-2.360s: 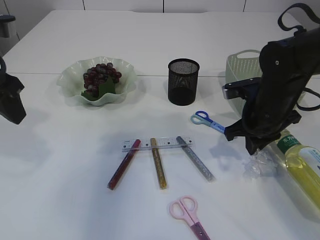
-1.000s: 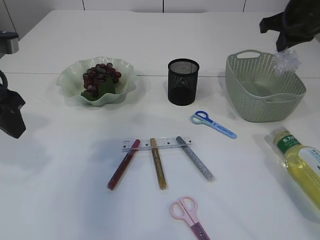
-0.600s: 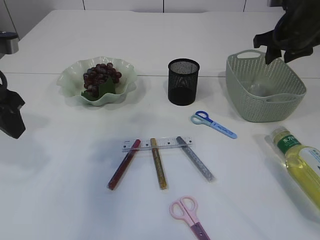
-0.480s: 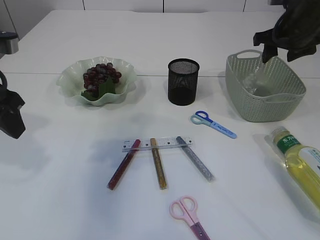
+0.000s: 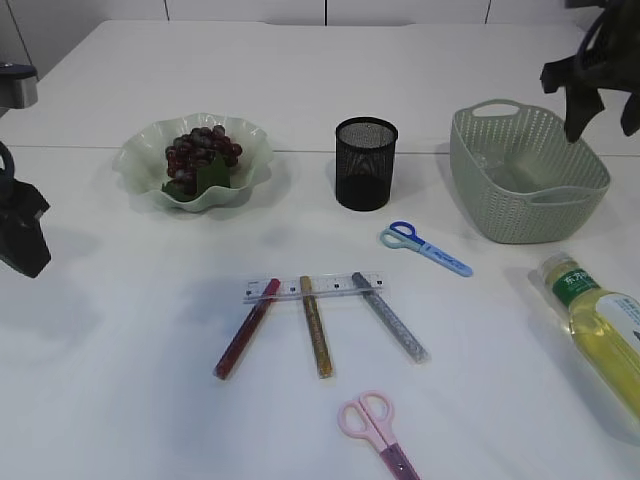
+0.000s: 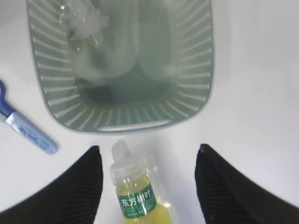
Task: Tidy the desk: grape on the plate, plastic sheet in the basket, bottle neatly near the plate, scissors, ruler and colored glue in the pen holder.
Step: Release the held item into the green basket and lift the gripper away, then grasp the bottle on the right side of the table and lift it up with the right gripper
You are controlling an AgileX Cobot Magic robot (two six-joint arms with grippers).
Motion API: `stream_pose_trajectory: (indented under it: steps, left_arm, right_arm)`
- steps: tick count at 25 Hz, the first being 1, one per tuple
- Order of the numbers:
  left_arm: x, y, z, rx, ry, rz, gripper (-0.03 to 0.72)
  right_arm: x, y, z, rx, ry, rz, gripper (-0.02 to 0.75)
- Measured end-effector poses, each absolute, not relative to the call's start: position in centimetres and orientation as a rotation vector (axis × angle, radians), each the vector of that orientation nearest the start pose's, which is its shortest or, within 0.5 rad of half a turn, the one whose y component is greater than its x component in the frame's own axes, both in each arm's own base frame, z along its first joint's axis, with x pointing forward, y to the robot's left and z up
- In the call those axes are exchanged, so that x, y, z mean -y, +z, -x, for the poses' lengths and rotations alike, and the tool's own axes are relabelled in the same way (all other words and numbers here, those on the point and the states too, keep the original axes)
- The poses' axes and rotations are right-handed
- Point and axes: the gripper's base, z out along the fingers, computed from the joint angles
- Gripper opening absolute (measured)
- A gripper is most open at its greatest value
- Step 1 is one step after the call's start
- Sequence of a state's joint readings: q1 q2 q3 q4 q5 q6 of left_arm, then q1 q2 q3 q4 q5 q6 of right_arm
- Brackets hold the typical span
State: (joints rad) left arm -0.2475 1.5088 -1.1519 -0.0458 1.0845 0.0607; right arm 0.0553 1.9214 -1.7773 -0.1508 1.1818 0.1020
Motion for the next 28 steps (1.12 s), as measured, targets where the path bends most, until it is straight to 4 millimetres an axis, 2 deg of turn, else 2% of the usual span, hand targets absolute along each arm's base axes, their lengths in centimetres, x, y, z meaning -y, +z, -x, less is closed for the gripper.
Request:
stream_pose_trajectory:
  steps: [3,8,13,15,18,21,25,28]
  left_arm:
    - [7.4,27.3,-27.8,-2.897,-0.092,-0.427,0.405]
    - [7.4,27.3,-27.8,-2.897,-0.092,-0.427,0.405]
    - [7.5,27.3,-27.9,-2.894,-0.097,-0.426,0.405]
    - [7.5,27.3,-27.9,-2.894,-0.100,-0.425,0.405]
    - [7.5,27.3,-27.9,-2.893,-0.111,-0.420,0.405]
    - [7.6,27.3,-27.9,-2.893,-0.128,-0.413,0.405]
    - [7.7,27.3,-27.8,-2.894,-0.140,-0.409,0.405]
    - [7.7,27.3,-27.8,-2.894,-0.140,-0.409,0.405]
  right_arm:
    - [-0.9,31.1,-39.5,-2.790,-0.170,-0.014,0.480]
    - [-0.7,33.1,-35.0,-2.786,-0.167,-0.016,0.479]
    - [-0.4,33.1,-29.9,-2.815,-0.172,-0.009,0.479]
    - [-0.3,32.7,-27.9,-2.833,-0.175,-0.002,0.479]
    - [-0.2,30.9,-25.4,-2.889,-0.183,0.009,0.479]
    - [-0.1,28.6,-23.9,-2.949,-0.190,0.030,0.479]
    - [-0.1,25.8,-23.0,-2.981,-0.190,0.079,0.479]
    - [-0.1,24.8,-22.9,-2.966,-0.188,0.145,0.499]
